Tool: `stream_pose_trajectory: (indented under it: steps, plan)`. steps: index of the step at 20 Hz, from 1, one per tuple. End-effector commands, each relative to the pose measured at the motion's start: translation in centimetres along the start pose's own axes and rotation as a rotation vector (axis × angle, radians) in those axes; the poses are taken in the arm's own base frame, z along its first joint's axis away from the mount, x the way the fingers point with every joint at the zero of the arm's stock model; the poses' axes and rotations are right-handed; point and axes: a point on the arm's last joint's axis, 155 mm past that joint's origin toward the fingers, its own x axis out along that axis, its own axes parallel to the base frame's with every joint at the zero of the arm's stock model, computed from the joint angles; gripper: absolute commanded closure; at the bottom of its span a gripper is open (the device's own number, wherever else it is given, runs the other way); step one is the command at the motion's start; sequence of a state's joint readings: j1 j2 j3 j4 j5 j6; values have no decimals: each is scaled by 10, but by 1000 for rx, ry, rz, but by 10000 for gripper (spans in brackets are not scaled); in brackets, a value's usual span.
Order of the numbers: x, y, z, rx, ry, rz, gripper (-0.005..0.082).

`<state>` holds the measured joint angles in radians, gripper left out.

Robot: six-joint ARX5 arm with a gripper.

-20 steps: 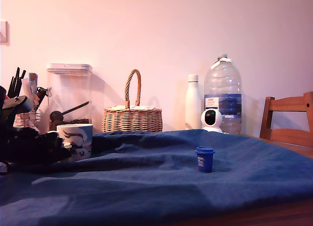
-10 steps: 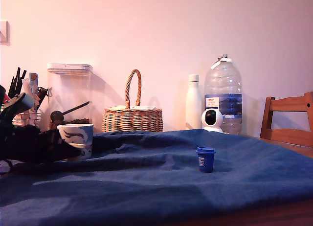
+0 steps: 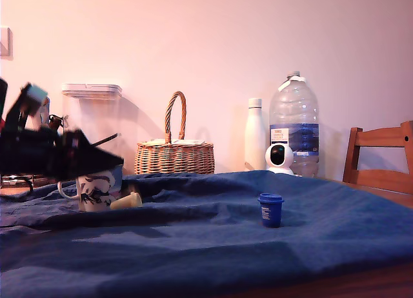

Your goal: Pick up the coffee capsules on the table and drop them inside the coffee cup

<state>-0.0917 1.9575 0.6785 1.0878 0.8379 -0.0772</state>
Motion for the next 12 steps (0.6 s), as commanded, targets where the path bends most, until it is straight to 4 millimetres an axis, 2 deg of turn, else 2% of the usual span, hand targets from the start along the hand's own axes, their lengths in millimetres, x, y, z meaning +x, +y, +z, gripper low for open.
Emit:
stream_pose_trajectory:
  steps: [1, 6, 7, 8, 9, 10, 11, 12]
  plan:
    - [-1, -3, 6, 7, -11, -6, 469]
    - [-1, 9, -5, -47, 29, 62, 460]
    - [0, 8, -10, 26, 47, 65, 440]
    - [2, 6, -14, 14, 62, 65, 382]
    - [5, 2, -19, 125, 85, 56, 311]
    - [8, 0, -25, 113, 104, 60, 261]
    - [11, -3, -30, 184, 126, 59, 245]
    - [14, -5, -34, 176, 144, 62, 245]
